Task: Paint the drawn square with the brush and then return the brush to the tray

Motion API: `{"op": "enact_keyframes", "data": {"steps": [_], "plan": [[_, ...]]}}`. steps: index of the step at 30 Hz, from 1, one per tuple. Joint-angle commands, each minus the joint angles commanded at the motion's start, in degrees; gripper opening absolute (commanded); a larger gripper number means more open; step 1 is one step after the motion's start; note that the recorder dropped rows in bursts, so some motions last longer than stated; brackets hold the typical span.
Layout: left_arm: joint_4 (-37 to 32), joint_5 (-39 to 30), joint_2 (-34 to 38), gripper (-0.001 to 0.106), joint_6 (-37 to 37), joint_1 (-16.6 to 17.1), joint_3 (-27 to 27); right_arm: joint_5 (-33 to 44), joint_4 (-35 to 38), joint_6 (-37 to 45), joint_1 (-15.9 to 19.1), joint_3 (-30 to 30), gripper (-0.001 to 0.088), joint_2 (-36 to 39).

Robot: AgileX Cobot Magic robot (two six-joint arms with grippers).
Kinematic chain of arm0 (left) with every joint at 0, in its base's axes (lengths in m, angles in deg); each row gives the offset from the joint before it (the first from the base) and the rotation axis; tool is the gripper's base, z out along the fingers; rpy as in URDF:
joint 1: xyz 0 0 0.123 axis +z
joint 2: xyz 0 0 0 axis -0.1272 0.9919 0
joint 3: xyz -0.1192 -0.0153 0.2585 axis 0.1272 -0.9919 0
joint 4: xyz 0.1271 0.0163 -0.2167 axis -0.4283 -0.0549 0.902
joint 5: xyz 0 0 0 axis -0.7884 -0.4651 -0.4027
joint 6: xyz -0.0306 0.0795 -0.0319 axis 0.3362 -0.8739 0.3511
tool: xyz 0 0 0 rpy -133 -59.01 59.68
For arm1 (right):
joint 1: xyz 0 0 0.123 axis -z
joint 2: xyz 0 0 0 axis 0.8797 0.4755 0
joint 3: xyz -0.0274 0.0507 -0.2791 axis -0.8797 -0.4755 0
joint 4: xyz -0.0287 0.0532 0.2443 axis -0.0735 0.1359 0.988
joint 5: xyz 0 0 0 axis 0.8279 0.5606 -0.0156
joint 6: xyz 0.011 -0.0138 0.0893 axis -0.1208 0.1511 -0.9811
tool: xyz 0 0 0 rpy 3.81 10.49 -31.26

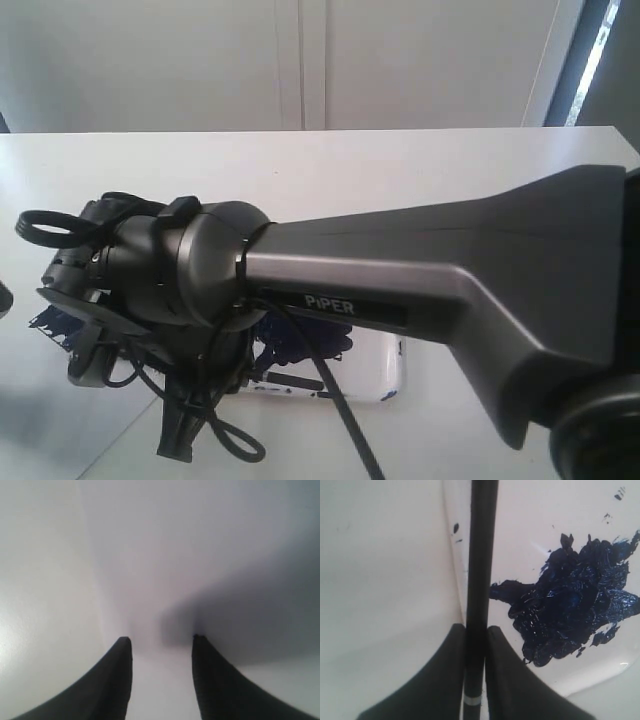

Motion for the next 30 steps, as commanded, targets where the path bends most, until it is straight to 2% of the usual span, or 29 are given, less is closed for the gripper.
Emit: {"op": "enact_keyframes", "data": {"steps": [11,17,22,30], "plan": [[0.01,0.00,0.00,0.046,0.00,0.00,0.00,-0.43,-1.54,-1.97,0.00,0.00,0.0000,0.00],[0.01,0.00,0.00,0.046,0.00,0.00,0.00,-4.00,-2.56,-1.97,0.00,0.00,0.0000,0.00],[0.01,0.10,0.00,0.046,0.00,0.00,0.00,-5.29,-7.95,-6.36,0.00,0.25,0.0000,-0.24],[0.01,0.21,0.00,0.046,0.00,0.00,0.00,-6.04,-8.66,-2.30,0.00,3.64,0.0000,0.00]]}}
